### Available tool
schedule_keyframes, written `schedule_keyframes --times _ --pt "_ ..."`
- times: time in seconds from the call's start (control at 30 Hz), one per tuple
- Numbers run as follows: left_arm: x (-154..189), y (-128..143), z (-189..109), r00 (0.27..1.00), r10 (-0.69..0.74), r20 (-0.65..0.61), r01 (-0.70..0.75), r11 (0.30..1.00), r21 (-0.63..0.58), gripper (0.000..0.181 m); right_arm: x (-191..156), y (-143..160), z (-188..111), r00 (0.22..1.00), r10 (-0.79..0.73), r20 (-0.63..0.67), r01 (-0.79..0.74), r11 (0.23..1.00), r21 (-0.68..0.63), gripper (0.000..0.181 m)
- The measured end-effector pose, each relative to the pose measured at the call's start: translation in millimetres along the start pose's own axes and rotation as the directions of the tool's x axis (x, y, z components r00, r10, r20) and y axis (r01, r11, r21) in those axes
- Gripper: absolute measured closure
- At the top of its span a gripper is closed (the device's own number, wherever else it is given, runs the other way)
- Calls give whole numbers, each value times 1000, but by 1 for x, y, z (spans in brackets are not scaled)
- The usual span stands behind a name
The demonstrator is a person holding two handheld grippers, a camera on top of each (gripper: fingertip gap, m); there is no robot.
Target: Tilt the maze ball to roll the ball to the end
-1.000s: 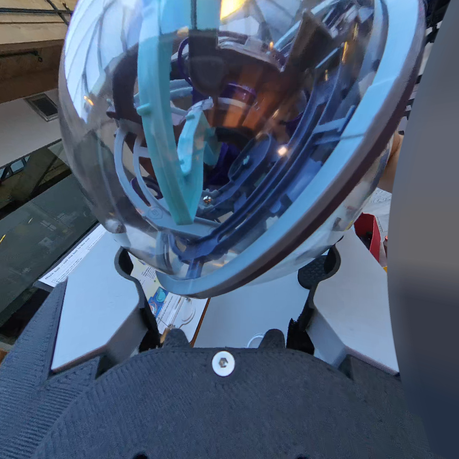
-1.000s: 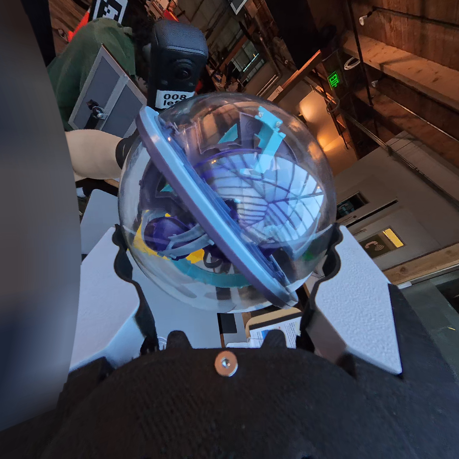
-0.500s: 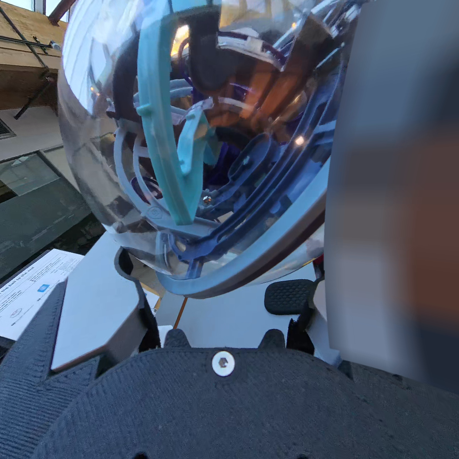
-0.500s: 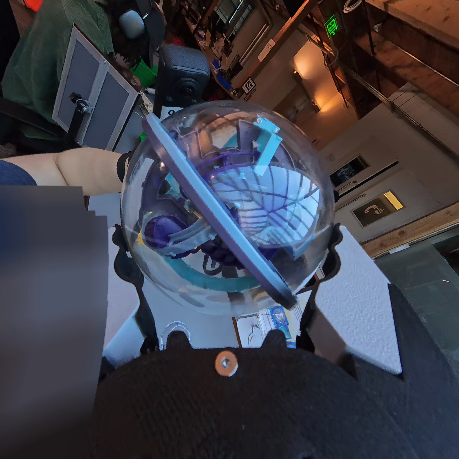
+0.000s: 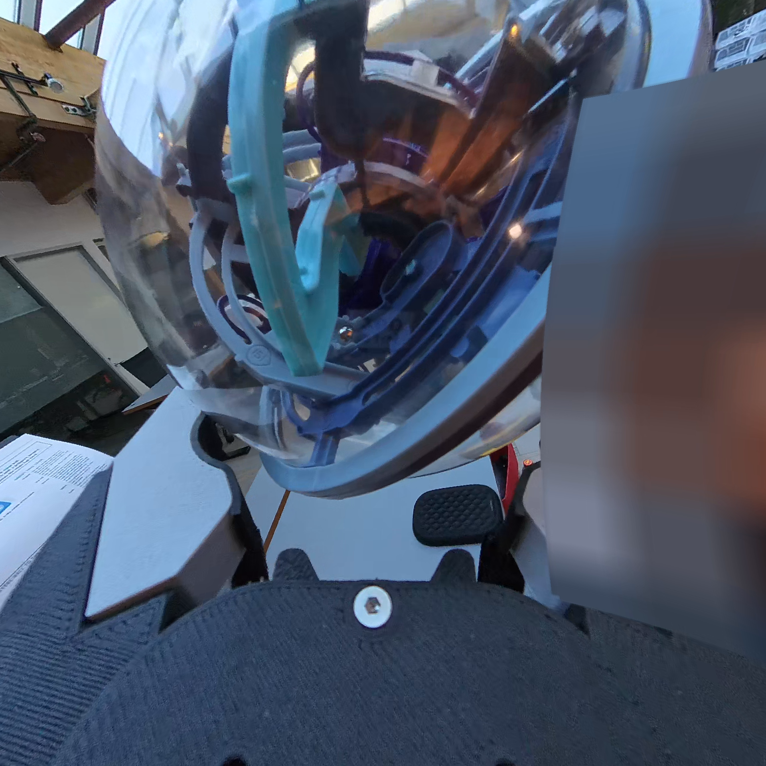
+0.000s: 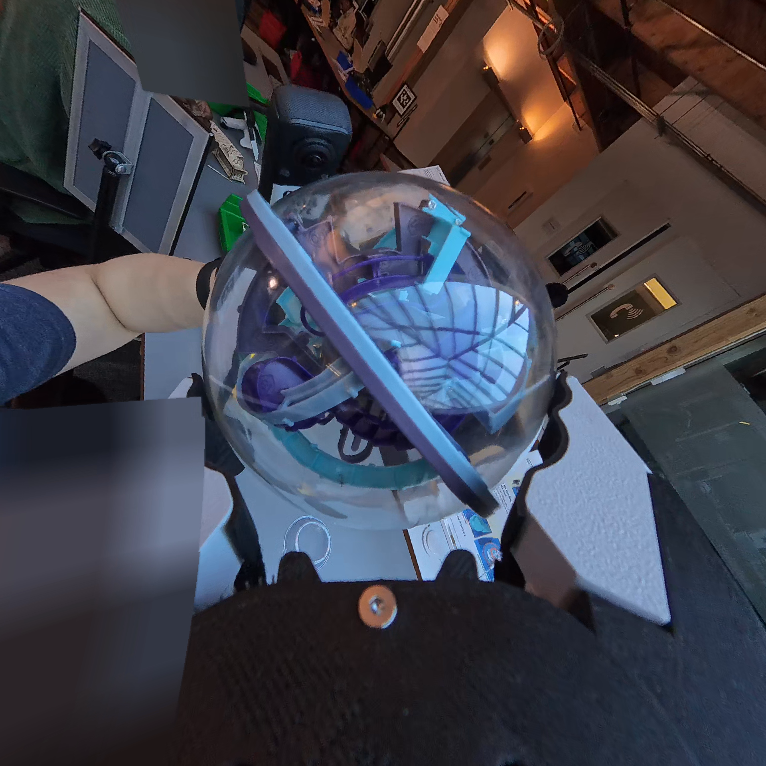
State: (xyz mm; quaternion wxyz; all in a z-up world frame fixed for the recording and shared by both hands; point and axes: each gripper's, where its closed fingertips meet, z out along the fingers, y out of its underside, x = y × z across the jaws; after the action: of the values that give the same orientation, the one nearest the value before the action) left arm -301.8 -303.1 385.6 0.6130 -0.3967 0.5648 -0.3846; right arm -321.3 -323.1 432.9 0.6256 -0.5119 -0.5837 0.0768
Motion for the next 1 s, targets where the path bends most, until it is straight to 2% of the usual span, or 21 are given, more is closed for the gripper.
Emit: schedule_keyframes --times 0.33,1.0 --pt "-2 6 -2 1000 1 1 -1 1000 16 27 -1 5 6 1000 -13 3 13 1000 -8 25" --pt "-17 27 -1 994 18 106 -12 999 -50 25 5 24 15 996 -35 79 28 995 94 24"
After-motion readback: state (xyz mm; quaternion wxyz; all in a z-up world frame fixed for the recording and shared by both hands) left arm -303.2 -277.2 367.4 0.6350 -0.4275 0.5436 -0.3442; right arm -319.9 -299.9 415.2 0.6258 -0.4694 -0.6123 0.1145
